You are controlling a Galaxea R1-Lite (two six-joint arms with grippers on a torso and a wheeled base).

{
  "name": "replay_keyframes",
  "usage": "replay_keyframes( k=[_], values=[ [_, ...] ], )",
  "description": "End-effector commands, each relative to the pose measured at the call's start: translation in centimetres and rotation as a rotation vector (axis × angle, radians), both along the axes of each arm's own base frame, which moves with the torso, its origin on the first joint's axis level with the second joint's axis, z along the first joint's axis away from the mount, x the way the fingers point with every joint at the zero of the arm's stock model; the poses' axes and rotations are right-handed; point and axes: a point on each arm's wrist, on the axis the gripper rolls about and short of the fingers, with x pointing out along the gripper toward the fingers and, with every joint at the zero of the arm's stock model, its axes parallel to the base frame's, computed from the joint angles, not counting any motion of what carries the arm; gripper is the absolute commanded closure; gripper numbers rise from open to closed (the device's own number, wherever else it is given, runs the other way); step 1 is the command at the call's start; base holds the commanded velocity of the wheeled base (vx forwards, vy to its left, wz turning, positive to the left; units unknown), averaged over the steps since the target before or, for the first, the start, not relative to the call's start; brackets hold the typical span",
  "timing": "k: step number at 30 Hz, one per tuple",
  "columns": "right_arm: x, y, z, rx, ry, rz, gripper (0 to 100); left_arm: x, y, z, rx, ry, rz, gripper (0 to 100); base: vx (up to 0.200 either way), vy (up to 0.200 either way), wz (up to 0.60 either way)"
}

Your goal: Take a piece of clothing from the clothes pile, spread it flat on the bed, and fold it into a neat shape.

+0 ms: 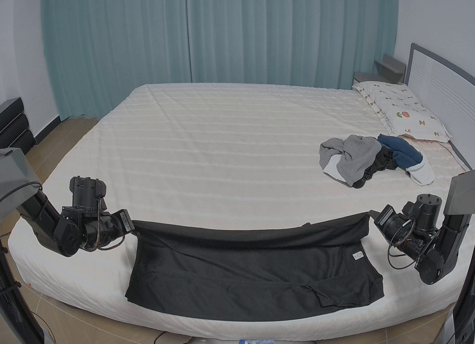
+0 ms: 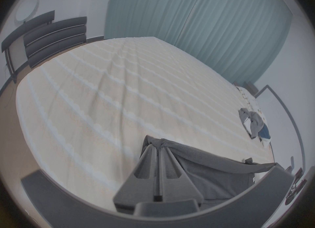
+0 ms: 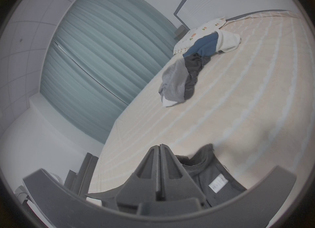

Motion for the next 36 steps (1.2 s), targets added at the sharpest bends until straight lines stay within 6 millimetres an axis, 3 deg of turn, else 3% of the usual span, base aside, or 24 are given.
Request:
replay_keyframes(
  k=[1, 11, 30, 36],
  values=[
    [-1.7, -0.1, -0.7, -0.022, 0.06, 0.024, 100, -0.9, 0.0, -0.8, 0.032, 0.04, -0.03, 100, 0.0, 0.0, 0.0],
    [-4.1, -0.2, -2.9, -0.013, 0.217, 0.086, 100, -1.8, -0.9, -3.1, 0.087, 0.156, -0.11, 100, 0.0, 0.0, 0.0],
    [-5.3, -0.3, -4.3, -0.041, 0.305, 0.099, 100, -2.9, -0.8, -3.9, 0.143, 0.256, -0.163, 100, 0.0, 0.0, 0.0],
    [-5.2, -0.4, -3.9, -0.042, 0.288, 0.093, 100, -3.0, -0.7, -3.6, 0.155, 0.273, -0.173, 100, 0.0, 0.0, 0.0]
  ],
)
